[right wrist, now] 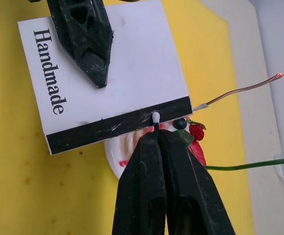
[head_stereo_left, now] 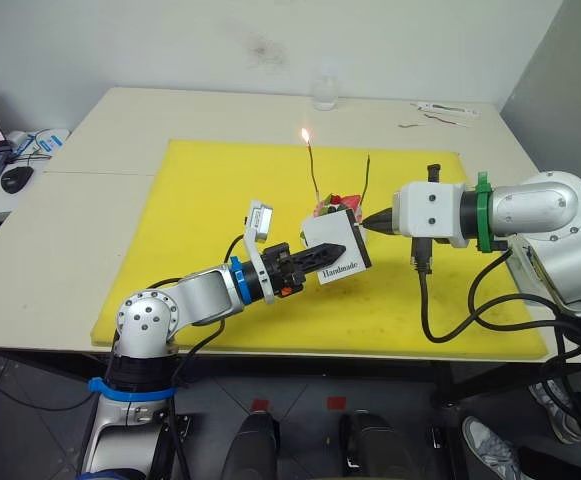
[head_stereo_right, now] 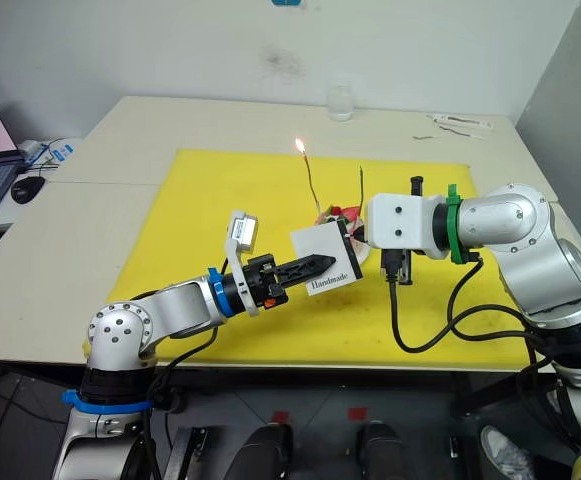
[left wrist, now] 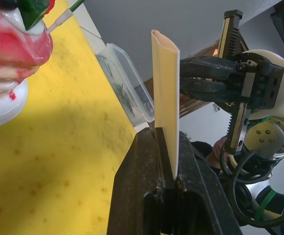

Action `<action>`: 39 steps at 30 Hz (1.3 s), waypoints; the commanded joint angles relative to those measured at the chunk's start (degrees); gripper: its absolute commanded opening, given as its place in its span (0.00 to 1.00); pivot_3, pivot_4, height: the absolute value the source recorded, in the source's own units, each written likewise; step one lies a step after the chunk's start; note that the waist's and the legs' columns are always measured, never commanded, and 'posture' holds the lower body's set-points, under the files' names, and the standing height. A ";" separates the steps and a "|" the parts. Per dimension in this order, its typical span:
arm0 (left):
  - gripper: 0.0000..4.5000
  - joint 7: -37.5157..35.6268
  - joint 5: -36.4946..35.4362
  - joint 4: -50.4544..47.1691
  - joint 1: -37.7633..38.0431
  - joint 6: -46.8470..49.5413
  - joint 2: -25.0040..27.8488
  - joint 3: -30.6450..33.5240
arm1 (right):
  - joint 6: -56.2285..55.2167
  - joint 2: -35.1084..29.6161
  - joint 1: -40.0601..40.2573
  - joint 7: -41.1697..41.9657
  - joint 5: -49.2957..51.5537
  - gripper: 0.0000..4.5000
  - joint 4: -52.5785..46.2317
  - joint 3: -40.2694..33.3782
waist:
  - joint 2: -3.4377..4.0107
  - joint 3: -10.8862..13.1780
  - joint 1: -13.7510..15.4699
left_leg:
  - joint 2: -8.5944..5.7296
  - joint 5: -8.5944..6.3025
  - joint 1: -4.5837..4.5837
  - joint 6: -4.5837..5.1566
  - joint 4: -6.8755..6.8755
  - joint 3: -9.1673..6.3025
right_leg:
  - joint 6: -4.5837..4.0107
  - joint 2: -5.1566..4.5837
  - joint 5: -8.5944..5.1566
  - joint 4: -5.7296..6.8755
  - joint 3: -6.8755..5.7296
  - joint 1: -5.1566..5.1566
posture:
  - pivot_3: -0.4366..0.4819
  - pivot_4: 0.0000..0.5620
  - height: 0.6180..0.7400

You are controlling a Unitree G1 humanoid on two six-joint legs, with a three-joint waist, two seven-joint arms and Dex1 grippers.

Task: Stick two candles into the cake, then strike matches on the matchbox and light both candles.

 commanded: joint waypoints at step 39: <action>0.00 4.34 -8.98 1.98 -10.62 -6.91 -1.63 3.83 | -8.37 -10.45 5.48 13.90 1.76 0.01 -4.27 0.78 | -0.06 0.06 0.65 | -0.06 -0.02 -0.02 -0.03 0.05 0.02 | 0.10 -0.12 -0.01 -0.03 -0.09 0.03 | 0.48 0.27 1.00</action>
